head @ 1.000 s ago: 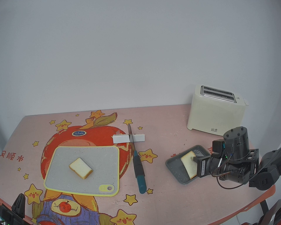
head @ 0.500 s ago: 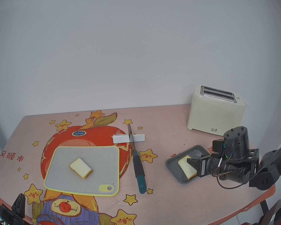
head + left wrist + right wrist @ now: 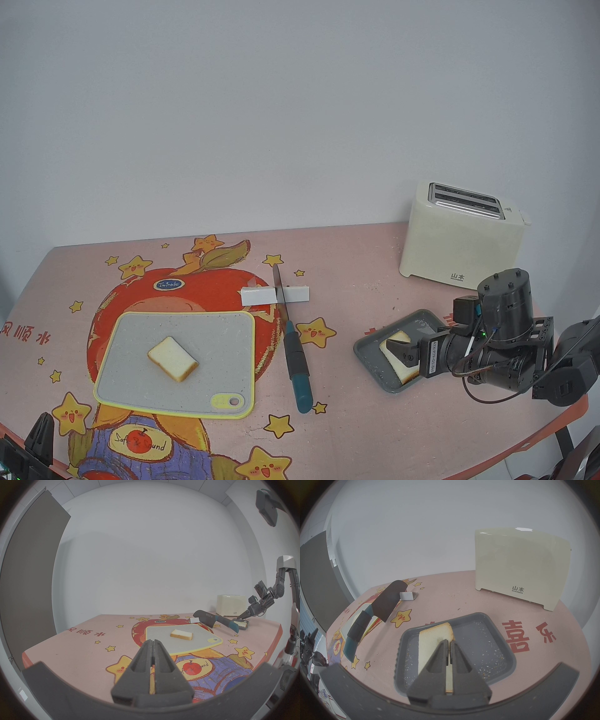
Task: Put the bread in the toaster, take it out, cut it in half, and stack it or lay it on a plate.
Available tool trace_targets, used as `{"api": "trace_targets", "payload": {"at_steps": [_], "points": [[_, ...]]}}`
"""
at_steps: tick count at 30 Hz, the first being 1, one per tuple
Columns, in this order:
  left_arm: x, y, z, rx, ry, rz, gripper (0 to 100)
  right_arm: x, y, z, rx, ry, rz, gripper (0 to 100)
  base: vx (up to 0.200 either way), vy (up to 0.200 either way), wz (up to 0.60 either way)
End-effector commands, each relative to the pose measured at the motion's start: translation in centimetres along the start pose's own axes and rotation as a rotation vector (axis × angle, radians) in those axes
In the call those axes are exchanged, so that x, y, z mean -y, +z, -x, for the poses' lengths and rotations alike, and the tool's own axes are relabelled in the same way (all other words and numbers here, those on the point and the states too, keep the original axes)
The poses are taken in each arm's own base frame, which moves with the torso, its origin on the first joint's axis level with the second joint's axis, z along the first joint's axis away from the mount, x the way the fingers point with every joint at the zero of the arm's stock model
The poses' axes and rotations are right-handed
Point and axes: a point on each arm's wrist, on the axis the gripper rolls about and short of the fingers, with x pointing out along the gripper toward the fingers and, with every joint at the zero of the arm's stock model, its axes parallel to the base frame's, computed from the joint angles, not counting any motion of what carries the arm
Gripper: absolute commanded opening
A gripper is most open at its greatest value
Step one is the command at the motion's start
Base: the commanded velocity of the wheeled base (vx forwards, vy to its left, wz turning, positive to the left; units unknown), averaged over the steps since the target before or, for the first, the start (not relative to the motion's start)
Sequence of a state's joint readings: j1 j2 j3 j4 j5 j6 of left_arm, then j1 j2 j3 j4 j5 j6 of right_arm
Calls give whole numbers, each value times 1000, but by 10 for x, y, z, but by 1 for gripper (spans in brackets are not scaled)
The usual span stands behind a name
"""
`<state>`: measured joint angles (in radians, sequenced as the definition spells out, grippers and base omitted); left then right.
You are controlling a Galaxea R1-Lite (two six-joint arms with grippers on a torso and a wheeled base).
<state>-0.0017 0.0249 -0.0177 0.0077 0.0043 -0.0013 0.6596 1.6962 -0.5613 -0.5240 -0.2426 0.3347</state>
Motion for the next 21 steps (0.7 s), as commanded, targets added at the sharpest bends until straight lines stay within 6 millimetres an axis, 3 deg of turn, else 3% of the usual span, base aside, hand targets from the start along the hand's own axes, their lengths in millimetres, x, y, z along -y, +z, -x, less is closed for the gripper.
{"api": "trace_targets", "payload": {"at_steps": [1, 12, 21], "points": [[0, -4, -1, -16, 1, 0, 0, -1, 0, 1, 2, 2, 2, 100, 0, 0, 0], [0, -4, -1, -16, 1, 0, 0, -2, 1, 3, 10, 2, 5, 100, 0, 0, 0], [0, -4, -1, -16, 1, 0, 0, -9, 3, 12, 127, 62, -2, 100, 0, 0, 0]]}}
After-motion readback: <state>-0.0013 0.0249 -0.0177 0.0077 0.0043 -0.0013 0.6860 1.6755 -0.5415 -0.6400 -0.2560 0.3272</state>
